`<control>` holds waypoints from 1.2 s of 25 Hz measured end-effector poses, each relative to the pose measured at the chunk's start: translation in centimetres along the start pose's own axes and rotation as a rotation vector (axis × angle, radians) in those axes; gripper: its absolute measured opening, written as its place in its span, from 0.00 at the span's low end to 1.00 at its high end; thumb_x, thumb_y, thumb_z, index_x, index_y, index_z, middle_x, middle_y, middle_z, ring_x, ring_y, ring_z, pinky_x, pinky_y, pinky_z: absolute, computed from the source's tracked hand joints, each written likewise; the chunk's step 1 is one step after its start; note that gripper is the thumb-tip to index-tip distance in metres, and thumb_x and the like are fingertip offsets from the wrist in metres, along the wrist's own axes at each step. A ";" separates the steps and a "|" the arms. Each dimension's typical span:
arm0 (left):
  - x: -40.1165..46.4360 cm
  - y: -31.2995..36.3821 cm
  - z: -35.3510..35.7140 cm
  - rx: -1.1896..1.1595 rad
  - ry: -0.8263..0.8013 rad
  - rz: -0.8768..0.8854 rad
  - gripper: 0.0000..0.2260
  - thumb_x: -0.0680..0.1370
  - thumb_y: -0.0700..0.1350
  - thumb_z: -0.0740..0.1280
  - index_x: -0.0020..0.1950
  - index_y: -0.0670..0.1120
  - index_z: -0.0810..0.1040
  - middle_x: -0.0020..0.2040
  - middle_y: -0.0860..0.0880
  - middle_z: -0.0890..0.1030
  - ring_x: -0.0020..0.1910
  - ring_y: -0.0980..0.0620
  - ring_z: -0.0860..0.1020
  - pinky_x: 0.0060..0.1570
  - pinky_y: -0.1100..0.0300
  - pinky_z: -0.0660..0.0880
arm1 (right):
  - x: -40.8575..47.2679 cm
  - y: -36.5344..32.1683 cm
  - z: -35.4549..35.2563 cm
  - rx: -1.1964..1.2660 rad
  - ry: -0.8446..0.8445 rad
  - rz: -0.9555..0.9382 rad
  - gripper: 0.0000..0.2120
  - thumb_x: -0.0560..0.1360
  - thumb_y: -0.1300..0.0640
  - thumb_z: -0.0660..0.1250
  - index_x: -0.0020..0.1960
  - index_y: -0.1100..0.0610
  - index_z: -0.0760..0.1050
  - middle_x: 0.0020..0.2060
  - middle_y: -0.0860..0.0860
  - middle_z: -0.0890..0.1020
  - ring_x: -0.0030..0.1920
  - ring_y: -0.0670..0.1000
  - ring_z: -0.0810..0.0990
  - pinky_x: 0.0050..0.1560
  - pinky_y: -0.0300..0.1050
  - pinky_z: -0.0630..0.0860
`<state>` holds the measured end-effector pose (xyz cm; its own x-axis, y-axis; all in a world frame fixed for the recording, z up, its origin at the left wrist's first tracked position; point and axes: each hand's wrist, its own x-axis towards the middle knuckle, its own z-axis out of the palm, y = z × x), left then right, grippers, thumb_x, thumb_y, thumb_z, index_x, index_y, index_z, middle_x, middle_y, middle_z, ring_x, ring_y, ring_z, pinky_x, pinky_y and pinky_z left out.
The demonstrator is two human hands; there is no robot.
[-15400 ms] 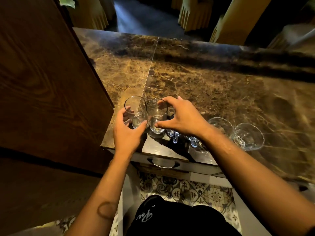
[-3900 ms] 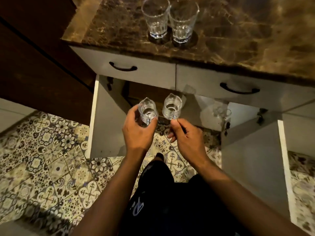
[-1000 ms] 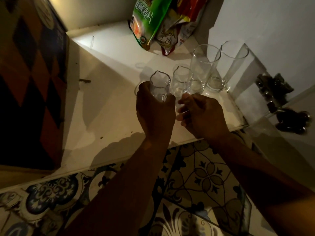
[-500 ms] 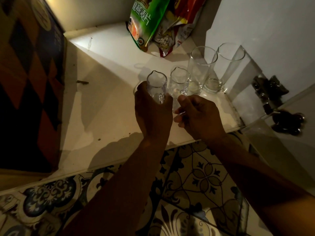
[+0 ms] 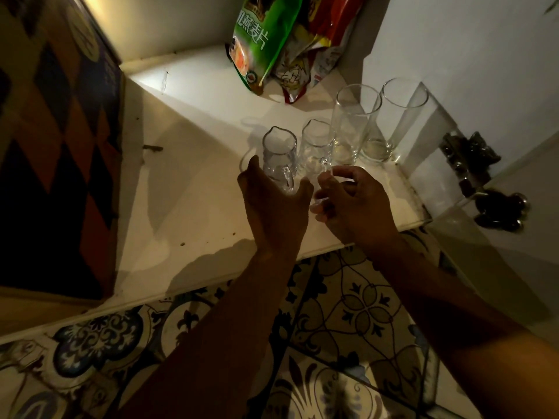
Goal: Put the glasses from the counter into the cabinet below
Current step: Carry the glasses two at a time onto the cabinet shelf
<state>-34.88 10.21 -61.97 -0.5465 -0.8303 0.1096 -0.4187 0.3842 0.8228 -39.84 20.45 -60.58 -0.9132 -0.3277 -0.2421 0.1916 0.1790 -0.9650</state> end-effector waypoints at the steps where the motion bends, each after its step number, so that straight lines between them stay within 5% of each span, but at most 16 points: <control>1: -0.4 -0.1 -0.3 0.017 -0.007 0.024 0.39 0.71 0.53 0.76 0.76 0.43 0.64 0.65 0.43 0.72 0.60 0.50 0.74 0.54 0.64 0.74 | -0.3 0.1 -0.2 0.012 0.013 0.011 0.16 0.79 0.51 0.69 0.63 0.56 0.75 0.42 0.54 0.86 0.36 0.51 0.86 0.39 0.46 0.84; 6: -3.1 -1.3 -1.9 0.008 -0.052 0.046 0.37 0.72 0.54 0.75 0.76 0.44 0.64 0.67 0.46 0.70 0.63 0.51 0.73 0.61 0.59 0.75 | -2.6 2.4 -0.1 -0.314 0.179 -0.102 0.14 0.78 0.50 0.67 0.63 0.52 0.77 0.56 0.49 0.82 0.52 0.49 0.84 0.55 0.44 0.80; 11: -8.6 -2.2 -6.7 -0.032 0.026 -0.026 0.30 0.76 0.58 0.69 0.72 0.41 0.69 0.65 0.44 0.72 0.63 0.47 0.73 0.59 0.58 0.73 | -9.6 4.6 -0.9 -0.700 0.213 -0.287 0.14 0.77 0.57 0.67 0.60 0.62 0.79 0.63 0.60 0.75 0.63 0.58 0.75 0.61 0.35 0.65; 15: -14.9 -2.0 -11.6 0.049 -0.043 -0.092 0.32 0.76 0.61 0.64 0.72 0.40 0.70 0.68 0.40 0.74 0.67 0.44 0.74 0.64 0.57 0.71 | -17.0 4.2 -2.5 -0.772 0.060 -0.142 0.20 0.75 0.54 0.65 0.63 0.63 0.76 0.62 0.61 0.75 0.62 0.59 0.74 0.61 0.43 0.68; 19: -19.8 1.5 -15.6 0.056 -0.217 -0.384 0.25 0.78 0.58 0.66 0.70 0.44 0.74 0.66 0.43 0.77 0.63 0.45 0.76 0.61 0.54 0.74 | -23.5 0.5 -5.0 -0.807 0.022 0.061 0.18 0.81 0.51 0.62 0.67 0.57 0.73 0.65 0.55 0.71 0.62 0.50 0.71 0.58 0.36 0.62; 30: -24.3 18.6 -29.4 0.102 -0.264 -0.297 0.17 0.79 0.59 0.63 0.58 0.50 0.82 0.52 0.54 0.84 0.51 0.57 0.82 0.55 0.54 0.80 | -35.3 -18.4 -8.8 -0.654 0.023 0.258 0.24 0.81 0.51 0.62 0.75 0.54 0.66 0.72 0.54 0.69 0.69 0.51 0.70 0.61 0.40 0.66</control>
<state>-8.03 25.62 -32.94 -0.5528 -0.7842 -0.2819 -0.6485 0.1924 0.7365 -14.28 36.89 -33.43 -0.8767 -0.1810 -0.4457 0.1541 0.7720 -0.6166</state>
